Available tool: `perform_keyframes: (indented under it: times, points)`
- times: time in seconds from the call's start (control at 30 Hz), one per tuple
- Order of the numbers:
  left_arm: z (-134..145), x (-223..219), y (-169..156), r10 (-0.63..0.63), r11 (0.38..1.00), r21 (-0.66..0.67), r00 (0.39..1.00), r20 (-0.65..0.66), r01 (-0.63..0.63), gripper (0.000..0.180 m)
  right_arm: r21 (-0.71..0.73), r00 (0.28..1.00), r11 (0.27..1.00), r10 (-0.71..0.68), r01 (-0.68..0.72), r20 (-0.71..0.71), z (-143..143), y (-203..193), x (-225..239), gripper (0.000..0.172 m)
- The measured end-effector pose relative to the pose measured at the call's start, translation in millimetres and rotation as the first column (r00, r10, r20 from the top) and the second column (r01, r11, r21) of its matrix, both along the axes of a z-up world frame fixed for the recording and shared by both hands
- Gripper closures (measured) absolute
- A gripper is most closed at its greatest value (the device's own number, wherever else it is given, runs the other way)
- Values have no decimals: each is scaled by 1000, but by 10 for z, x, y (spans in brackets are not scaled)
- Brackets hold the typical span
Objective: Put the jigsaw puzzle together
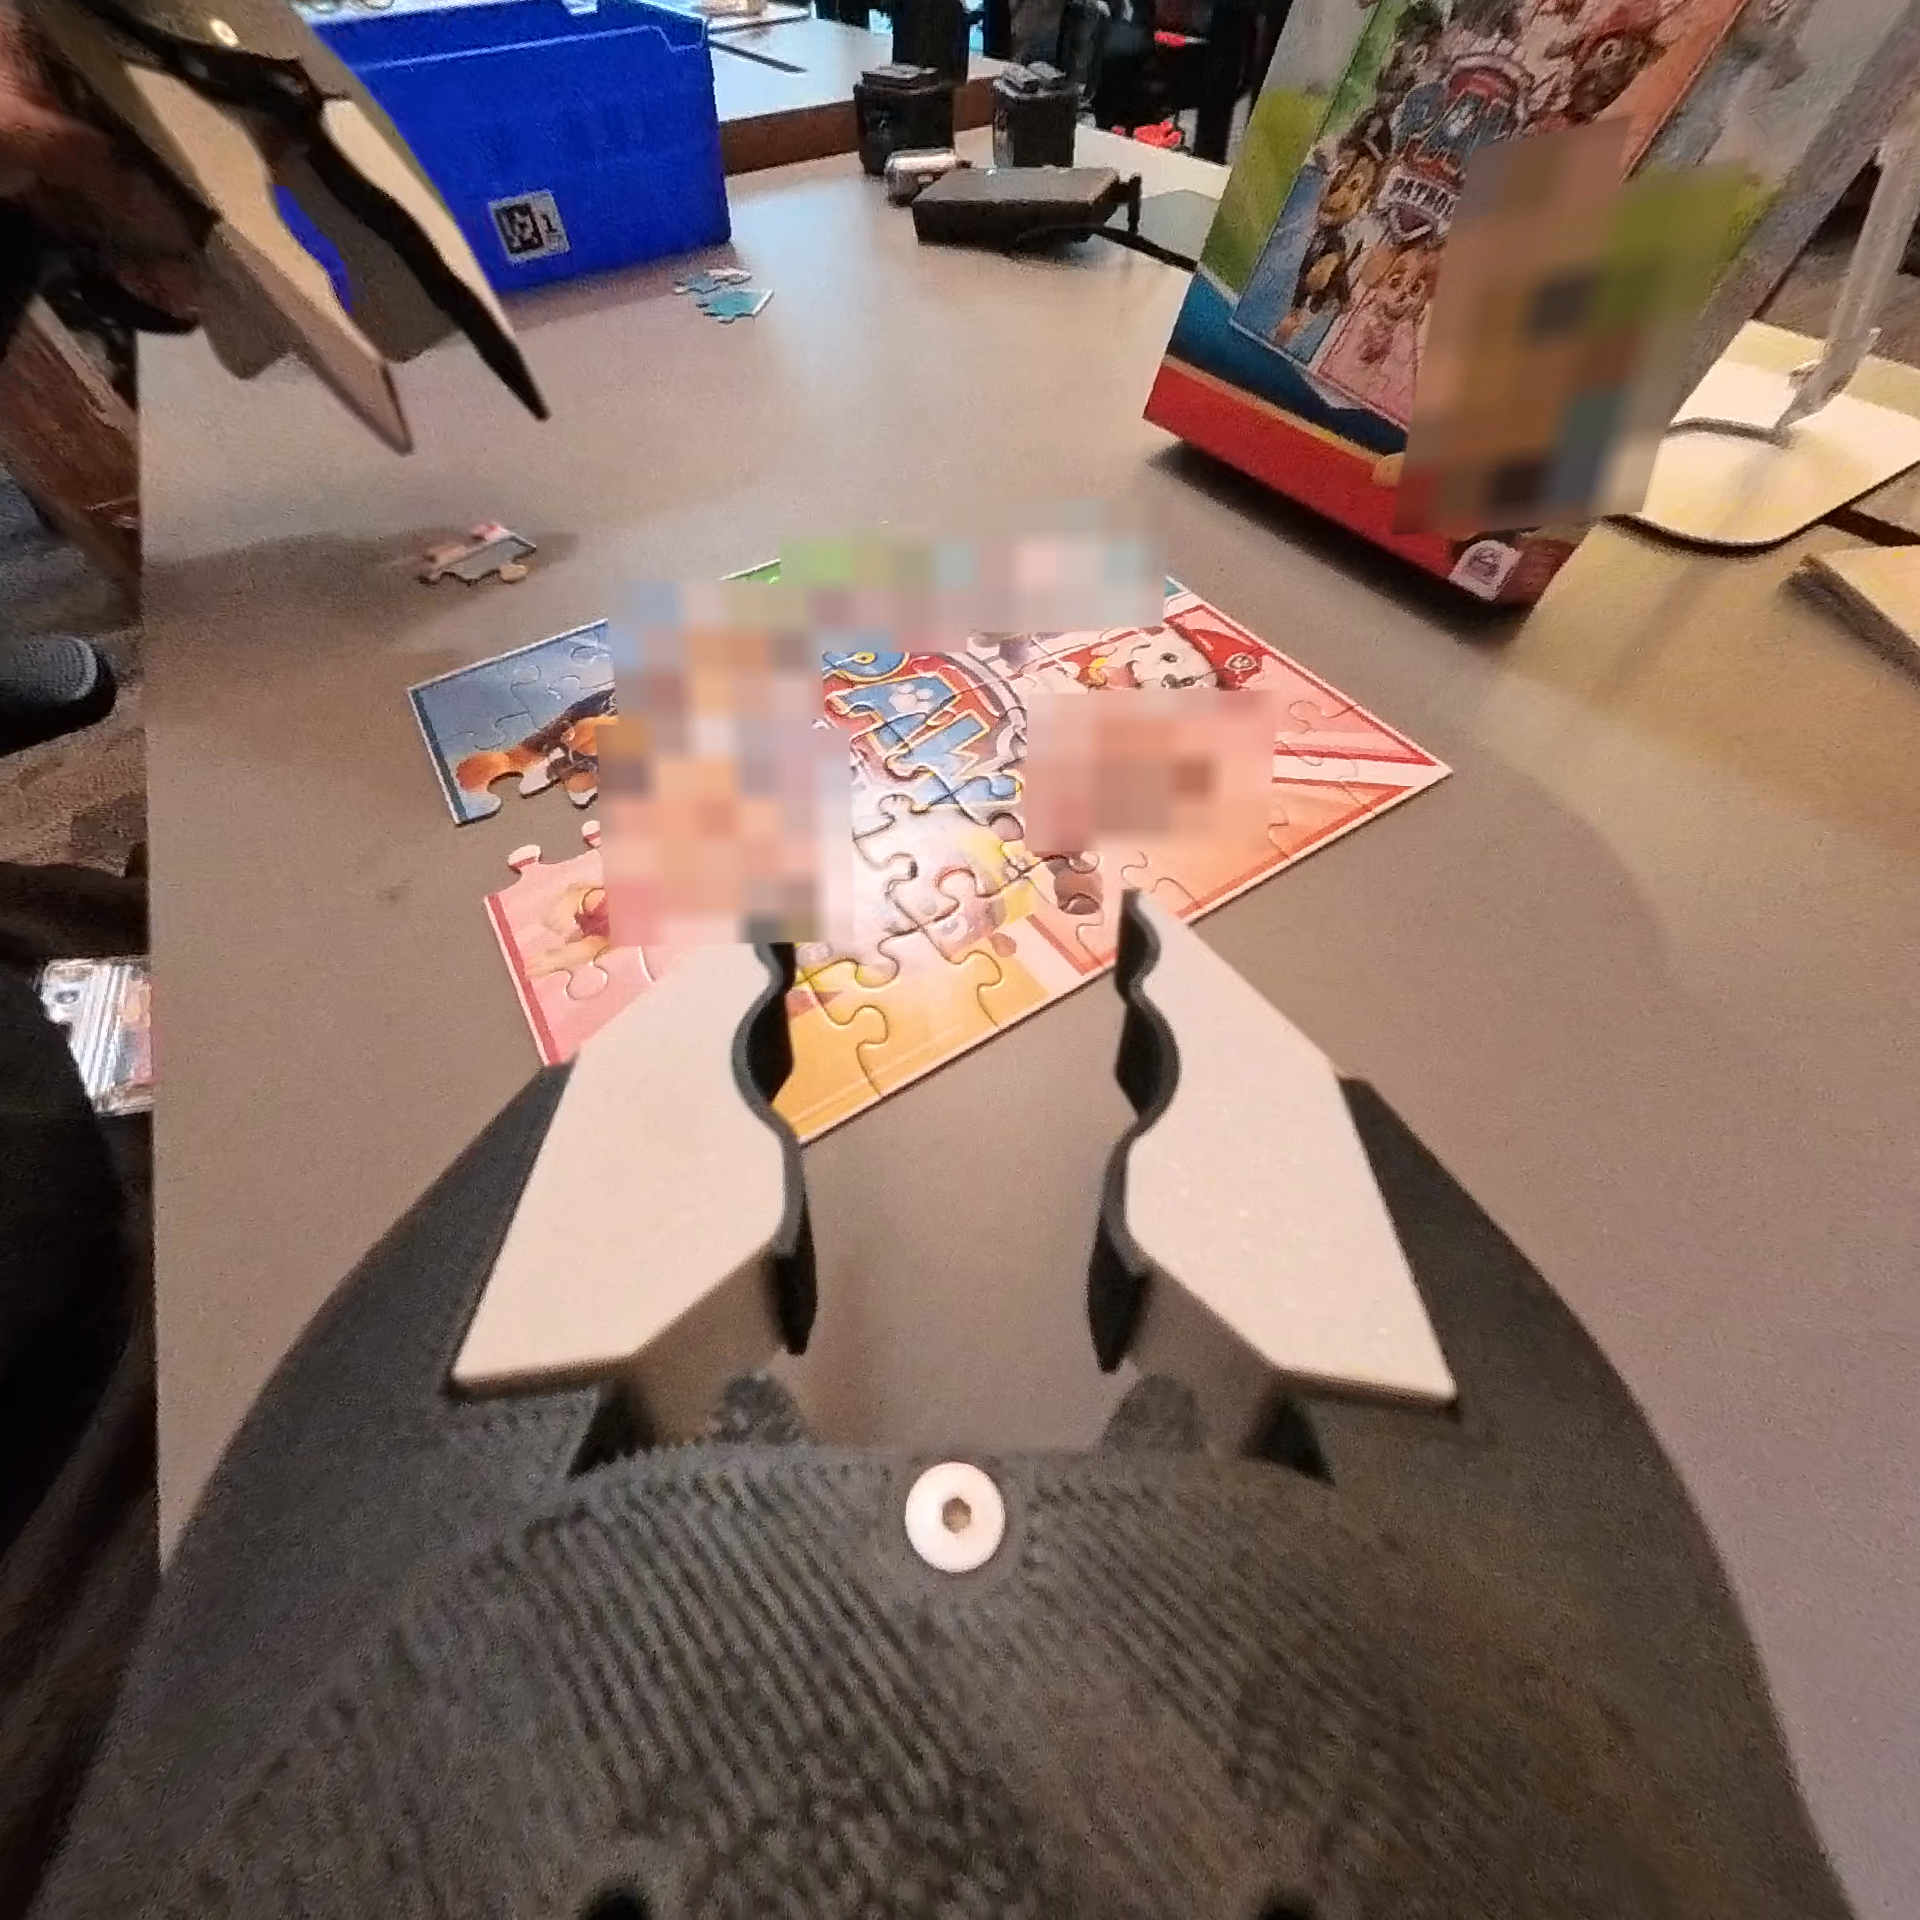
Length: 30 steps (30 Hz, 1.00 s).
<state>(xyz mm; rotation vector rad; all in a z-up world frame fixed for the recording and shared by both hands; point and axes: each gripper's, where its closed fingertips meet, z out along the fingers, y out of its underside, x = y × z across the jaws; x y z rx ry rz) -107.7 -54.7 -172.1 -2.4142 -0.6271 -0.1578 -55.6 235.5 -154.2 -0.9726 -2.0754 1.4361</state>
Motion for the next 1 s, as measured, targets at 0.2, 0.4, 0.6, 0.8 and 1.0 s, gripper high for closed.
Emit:
perform_keyframes:
  times: [0.2,0.4,0.6,0.8,1.0]
  points:
    - [-163,260,-278,-11,998,-56,997,-75,7,109,85,999,996,-27,28,-19,-66,-13,-18,112]
    - [-409,100,-276,-50,985,-170,968,-245,8,108,194,999,980,-42,40,4,-210,-40,-45,114]
    - [-409,229,-160,-81,991,-118,980,-179,61,136,211,999,976,-48,50,-18,-202,-39,-43,117]
    - [-357,256,-122,-115,988,-123,971,-210,91,136,212,999,976,-47,51,-25,-194,-40,-41,117]
    - [-129,363,132,-159,987,-13,953,-257,161,136,221,999,974,-47,49,-15,-216,-44,-45,117]
